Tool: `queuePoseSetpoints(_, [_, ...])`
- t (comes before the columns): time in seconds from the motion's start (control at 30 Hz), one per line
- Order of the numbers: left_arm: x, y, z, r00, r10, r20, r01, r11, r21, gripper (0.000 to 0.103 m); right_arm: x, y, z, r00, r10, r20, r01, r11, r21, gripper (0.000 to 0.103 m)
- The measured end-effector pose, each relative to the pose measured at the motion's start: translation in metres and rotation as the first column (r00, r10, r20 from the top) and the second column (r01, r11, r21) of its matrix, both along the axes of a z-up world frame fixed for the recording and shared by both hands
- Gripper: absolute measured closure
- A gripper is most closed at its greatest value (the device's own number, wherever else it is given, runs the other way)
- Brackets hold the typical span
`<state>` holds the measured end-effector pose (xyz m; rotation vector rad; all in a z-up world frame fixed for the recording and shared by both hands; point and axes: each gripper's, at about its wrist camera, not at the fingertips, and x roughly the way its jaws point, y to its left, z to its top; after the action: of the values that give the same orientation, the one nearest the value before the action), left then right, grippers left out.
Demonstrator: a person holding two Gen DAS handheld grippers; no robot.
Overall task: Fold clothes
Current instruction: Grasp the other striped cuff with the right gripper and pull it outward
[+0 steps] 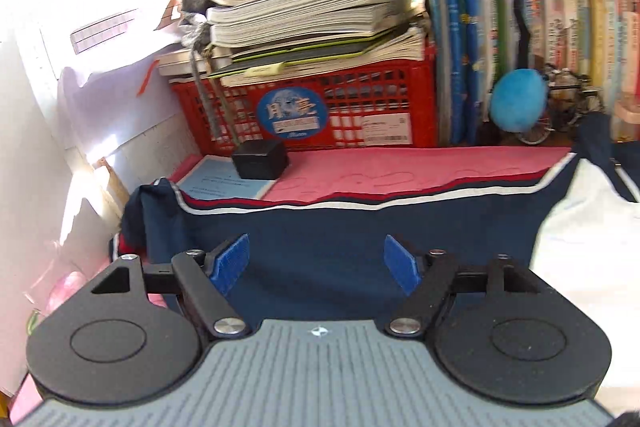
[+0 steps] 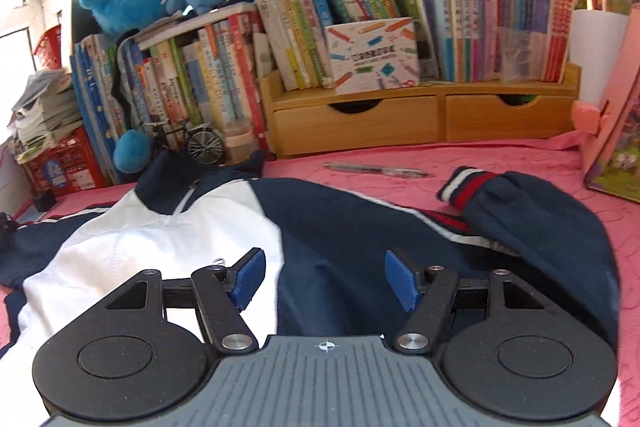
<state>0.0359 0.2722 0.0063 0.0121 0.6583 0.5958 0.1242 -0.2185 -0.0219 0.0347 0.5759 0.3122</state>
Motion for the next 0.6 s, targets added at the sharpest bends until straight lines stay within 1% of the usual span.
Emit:
queuePoseSetpoints(0.03, [0.003,-0.020,0.000,0.998,-0.060,0.001,0.060,0.998,-0.018,0.027,0.004,-0.016,0.003,0.998,-0.056,0.033,0.057,0.998,-0.031,0.032])
queuePoseSetpoints(0.07, [0.007,-0.040,0.000,0.993,-0.119,0.001,0.119,0.992,-0.037,0.024,0.010,-0.025,0.004,0.996,-0.077,0.055,0.080,0.995,-0.052,0.020])
queuePoseSetpoints(0.1, [0.011,-0.060,-0.001,0.984,-0.178,0.002,0.178,0.982,-0.056,0.023,0.022,-0.031,0.003,0.994,-0.085,0.062,0.091,0.991,-0.100,0.016])
queuePoseSetpoints(0.13, [0.015,-0.079,-0.001,0.972,-0.236,0.005,0.236,0.969,-0.075,0.023,0.035,-0.037,0.001,0.993,-0.093,0.069,0.103,0.984,-0.149,0.015])
queuePoseSetpoints(0.17, [0.017,-0.096,-0.004,0.961,-0.277,-0.003,0.276,0.957,-0.091,0.023,0.047,-0.031,-0.004,0.994,-0.092,0.060,0.102,0.972,-0.209,0.015])
queuePoseSetpoints(0.23, [0.020,-0.127,-0.012,0.935,-0.353,-0.022,0.348,0.930,-0.121,0.023,0.072,-0.022,-0.019,0.994,-0.107,0.037,0.113,0.938,-0.329,0.014])
queuePoseSetpoints(0.27, [0.021,-0.142,-0.016,0.920,-0.390,-0.031,0.382,0.914,-0.137,0.023,0.086,-0.017,-0.029,0.992,-0.122,0.018,0.119,0.917,-0.379,0.019])
queuePoseSetpoints(0.3, [0.022,-0.158,-0.020,0.904,-0.426,-0.039,0.416,0.896,-0.153,0.023,0.095,-0.022,-0.035,0.988,-0.152,-0.004,0.138,0.911,-0.388,0.031])
queuePoseSetpoints(0.33, [0.023,-0.174,-0.023,0.886,-0.462,-0.047,0.449,0.877,-0.169,0.023,0.104,-0.028,-0.040,0.983,-0.182,-0.026,0.157,0.906,-0.393,0.071])
queuePoseSetpoints(0.37, [0.023,-0.184,-0.027,0.876,-0.479,-0.063,0.465,0.871,-0.160,0.023,0.105,-0.042,-0.036,0.976,-0.212,-0.040,0.186,0.922,-0.340,0.088])
queuePoseSetpoints(0.4, [0.021,-0.191,-0.031,0.867,-0.492,-0.081,0.476,0.865,-0.156,0.023,0.106,-0.056,-0.032,0.969,-0.240,-0.054,0.216,0.933,-0.287,0.090])
queuePoseSetpoints(0.43, [0.020,-0.196,-0.034,0.858,-0.504,-0.099,0.487,0.859,-0.155,0.023,0.098,-0.070,-0.021,0.963,-0.269,-0.020,0.256,0.933,-0.253,0.093])
queuePoseSetpoints(0.47, [0.019,-0.199,-0.037,0.853,-0.510,-0.114,0.491,0.857,-0.158,0.023,0.088,-0.087,-0.010,0.950,-0.309,0.045,0.311,0.917,-0.249,0.093])
queuePoseSetpoints(0.53, [0.015,-0.202,-0.041,0.846,-0.516,-0.136,0.494,0.854,-0.163,0.023,0.067,-0.122,0.012,0.907,-0.385,0.170,0.417,0.880,-0.227,0.093])
queuePoseSetpoints(0.6, [0.010,-0.202,-0.043,0.842,-0.519,-0.146,0.497,0.852,-0.165,0.022,0.053,-0.173,0.027,0.847,-0.490,0.204,0.521,0.842,-0.139,0.093])
